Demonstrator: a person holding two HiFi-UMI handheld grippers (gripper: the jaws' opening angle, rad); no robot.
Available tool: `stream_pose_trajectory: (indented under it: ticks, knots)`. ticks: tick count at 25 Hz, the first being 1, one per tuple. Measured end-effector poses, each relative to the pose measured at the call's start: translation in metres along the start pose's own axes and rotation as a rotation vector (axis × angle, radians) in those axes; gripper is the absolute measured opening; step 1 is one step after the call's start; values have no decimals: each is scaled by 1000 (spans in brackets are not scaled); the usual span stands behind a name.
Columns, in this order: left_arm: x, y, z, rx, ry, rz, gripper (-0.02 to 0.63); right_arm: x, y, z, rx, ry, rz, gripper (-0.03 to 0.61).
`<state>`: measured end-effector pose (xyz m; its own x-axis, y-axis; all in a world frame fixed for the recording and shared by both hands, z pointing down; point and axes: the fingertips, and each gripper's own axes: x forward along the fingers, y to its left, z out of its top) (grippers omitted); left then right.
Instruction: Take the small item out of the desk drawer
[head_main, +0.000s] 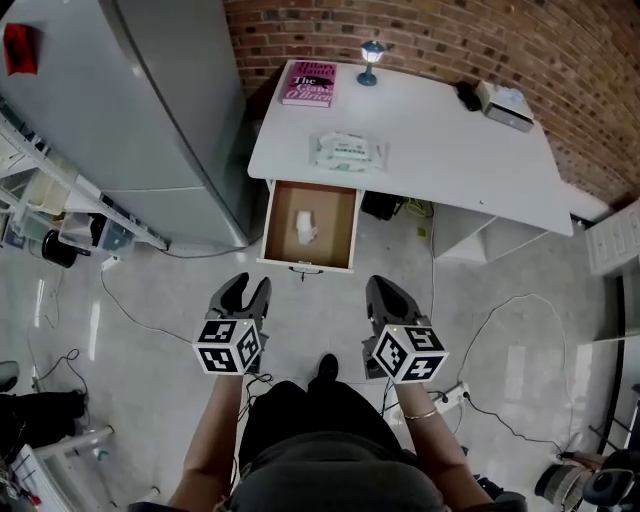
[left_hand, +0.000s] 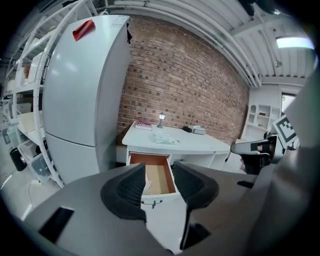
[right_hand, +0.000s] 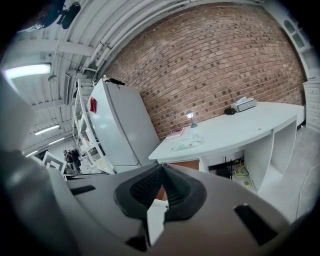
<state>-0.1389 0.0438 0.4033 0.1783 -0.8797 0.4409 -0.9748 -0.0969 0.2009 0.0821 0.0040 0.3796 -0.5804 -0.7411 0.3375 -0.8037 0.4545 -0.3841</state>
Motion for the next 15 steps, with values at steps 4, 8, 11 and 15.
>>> stream_pose_trajectory:
  ticks: [4, 8, 11, 15]
  knots:
    - [18, -3, 4, -8, 14, 17, 195, 15, -10, 2, 9, 16, 19, 5]
    - [32, -1, 4, -14, 37, 23, 198, 34, -8, 3, 21, 32, 33, 5]
    - [47, 5, 1, -28, 47, 13, 199, 50, -8, 2, 13, 45, 32, 5]
    - [72, 17, 1, -41, 64, -10, 202, 75, -11, 3, -22, 73, 12, 6]
